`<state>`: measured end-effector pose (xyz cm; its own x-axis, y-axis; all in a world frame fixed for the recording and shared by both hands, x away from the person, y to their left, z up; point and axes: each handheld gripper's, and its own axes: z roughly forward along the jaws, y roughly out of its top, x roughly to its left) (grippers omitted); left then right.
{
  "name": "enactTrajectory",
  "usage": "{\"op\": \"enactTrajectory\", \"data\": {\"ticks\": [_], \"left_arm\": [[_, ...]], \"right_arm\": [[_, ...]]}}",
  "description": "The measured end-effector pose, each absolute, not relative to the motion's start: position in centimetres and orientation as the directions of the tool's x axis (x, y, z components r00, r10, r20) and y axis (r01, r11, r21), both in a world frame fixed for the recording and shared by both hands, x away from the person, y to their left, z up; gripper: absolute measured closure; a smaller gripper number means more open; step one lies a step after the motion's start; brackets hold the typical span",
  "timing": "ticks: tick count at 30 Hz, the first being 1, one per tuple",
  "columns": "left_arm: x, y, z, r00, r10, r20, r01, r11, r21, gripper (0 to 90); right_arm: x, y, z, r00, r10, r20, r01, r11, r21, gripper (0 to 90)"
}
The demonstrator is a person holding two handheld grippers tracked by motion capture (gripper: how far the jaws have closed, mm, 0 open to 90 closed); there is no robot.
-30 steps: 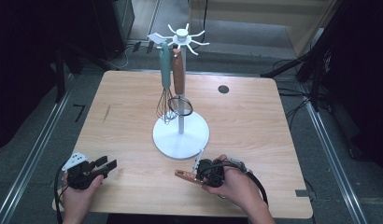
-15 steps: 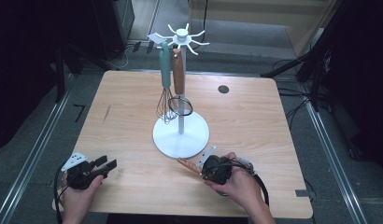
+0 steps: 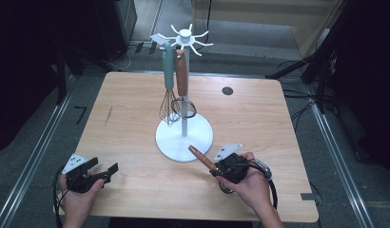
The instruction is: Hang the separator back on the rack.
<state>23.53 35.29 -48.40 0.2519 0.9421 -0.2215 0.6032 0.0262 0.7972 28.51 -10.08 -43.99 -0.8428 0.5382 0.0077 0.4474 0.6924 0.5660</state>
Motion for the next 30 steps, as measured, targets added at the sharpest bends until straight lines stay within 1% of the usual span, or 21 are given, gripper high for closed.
{"op": "enactTrajectory", "data": {"ticks": [1, 3, 7, 13, 20, 26, 30], "left_arm": [[23.5, 35.3, -48.4, 0.246, 0.945, -0.218, 0.602, 0.027, 0.798, 8.4], [23.6, 35.2, -48.4, 0.242, 0.945, -0.218, 0.605, 0.028, 0.796, 3.8], [23.5, 35.4, -48.4, 0.248, 0.943, -0.223, 0.603, 0.03, 0.797, 1.4], [23.6, 35.4, -48.4, 0.247, 0.943, -0.225, 0.604, 0.032, 0.796, 1.4], [23.6, 35.3, -48.5, 0.242, 0.946, -0.215, 0.603, 0.027, 0.798, 1.4], [23.6, 35.2, -48.5, 0.243, 0.949, -0.202, 0.601, 0.016, 0.799, 1.4], [23.5, 35.1, -48.5, 0.263, 0.946, -0.19, 0.594, -0.004, 0.804, 0.0]], "right_arm": [[28.5, -10.2, -44.0, -0.843, 0.538, 0.014, 0.448, 0.687, 0.572, 71.2], [28.5, -10.4, -44.0, -0.837, 0.547, 0.02, 0.454, 0.672, 0.585, 71.2], [28.5, -10.9, -43.9, -0.819, 0.574, 0.015, 0.453, 0.63, 0.631, 71.1], [28.5, -11.9, -43.5, -0.784, 0.62, 0.028, 0.456, 0.544, 0.704, 71.1], [28.5, -12.5, -43.5, -0.766, 0.639, 0.06, 0.463, 0.485, 0.742, 71.1], [28.2, -13.1, -43.1, -0.733, 0.678, 0.051, 0.433, 0.409, 0.803, 71.1], [28.1, -13.7, -42.8, -0.719, 0.69, 0.084, 0.428, 0.345, 0.835, 71.1]]}}
